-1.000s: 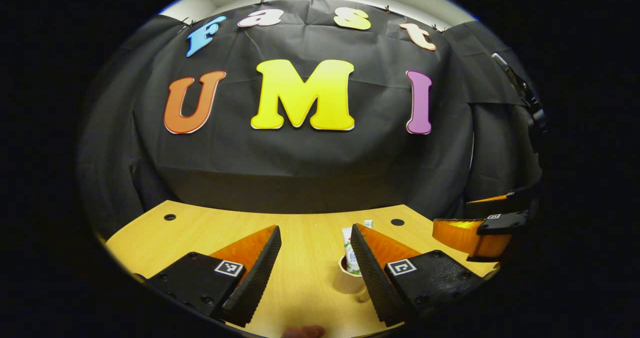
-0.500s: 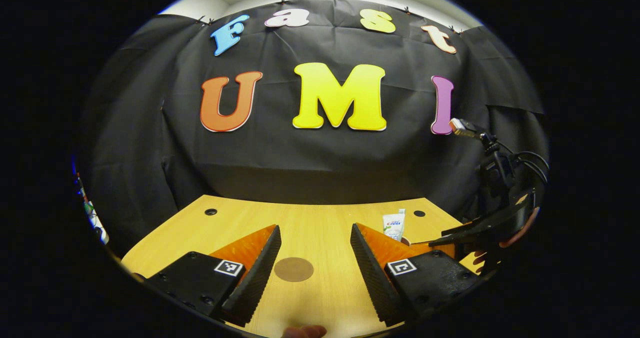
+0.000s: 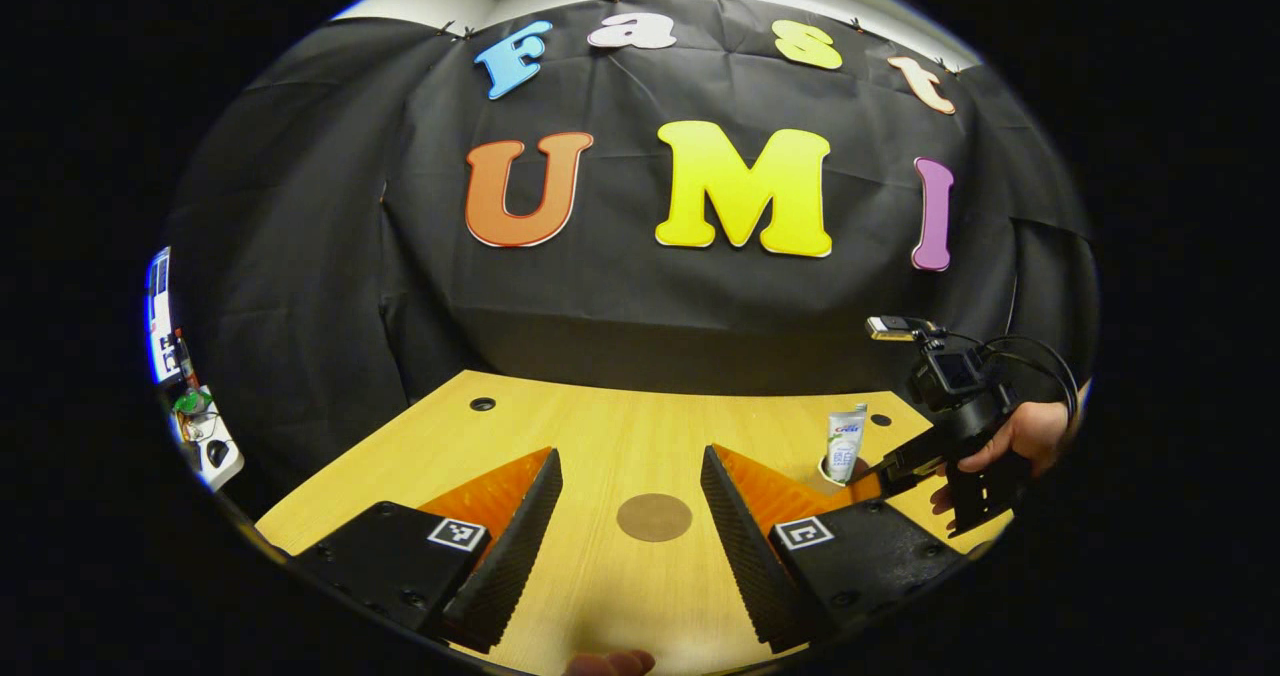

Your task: Put the toothbrush and toothpaste on the desktop into the cup, then pick up the cup and place it on the coaster on the desktop.

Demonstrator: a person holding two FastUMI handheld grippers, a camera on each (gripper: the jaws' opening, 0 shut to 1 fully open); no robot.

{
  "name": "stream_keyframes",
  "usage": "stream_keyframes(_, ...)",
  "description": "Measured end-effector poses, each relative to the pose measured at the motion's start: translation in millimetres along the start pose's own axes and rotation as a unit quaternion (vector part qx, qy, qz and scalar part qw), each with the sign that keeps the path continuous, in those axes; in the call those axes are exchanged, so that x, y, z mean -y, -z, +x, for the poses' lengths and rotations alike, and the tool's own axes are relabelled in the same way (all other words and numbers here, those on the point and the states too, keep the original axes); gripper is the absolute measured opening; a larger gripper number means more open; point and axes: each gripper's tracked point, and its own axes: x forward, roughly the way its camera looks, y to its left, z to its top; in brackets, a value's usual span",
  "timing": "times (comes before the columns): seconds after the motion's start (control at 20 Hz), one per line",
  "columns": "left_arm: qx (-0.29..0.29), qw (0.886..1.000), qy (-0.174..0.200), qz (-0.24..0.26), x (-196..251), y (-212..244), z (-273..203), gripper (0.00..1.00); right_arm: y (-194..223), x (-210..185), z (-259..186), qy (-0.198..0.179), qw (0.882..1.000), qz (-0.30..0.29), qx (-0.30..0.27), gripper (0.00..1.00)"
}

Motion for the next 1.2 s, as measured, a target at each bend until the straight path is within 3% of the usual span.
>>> stream_keyframes(0.1,-0.004,1.0,-0.016,-0.005,-12.2,2.1,-2.1,0.89,5.4,0.3,13.4,-0.005,0.999,0.012,-0.037,0.98)
stream_keyframes(0.35,-0.026,0.999,-0.045,-0.011,-28.9,13.4,-0.9,0.89,2.0,0.2,29.6,-0.002,0.997,0.022,-0.075,0.88)
stream_keyframes(0.55,-0.029,0.998,-0.058,-0.012,-36.9,13.3,-1.9,0.89,5.0,-0.7,41.1,-0.001,0.995,0.023,-0.101,0.65)
stream_keyframes(0.6,-0.031,0.998,-0.061,-0.013,-37.9,14.9,-1.4,0.9,7.8,-2.0,41.2,0.0,0.994,0.026,-0.11,0.55)
stream_keyframes(0.7,-0.036,0.997,-0.065,-0.016,-41.2,17.5,-1.2,0.89,9.3,-0.7,43.9,0.007,0.993,0.022,-0.117,0.28)
stream_keyframes(1.2,-0.036,0.998,-0.059,-0.012,-47.6,17.2,-9.5,0.89,4.5,-4.0,37.8,0.012,0.994,0.007,-0.111,0.19)
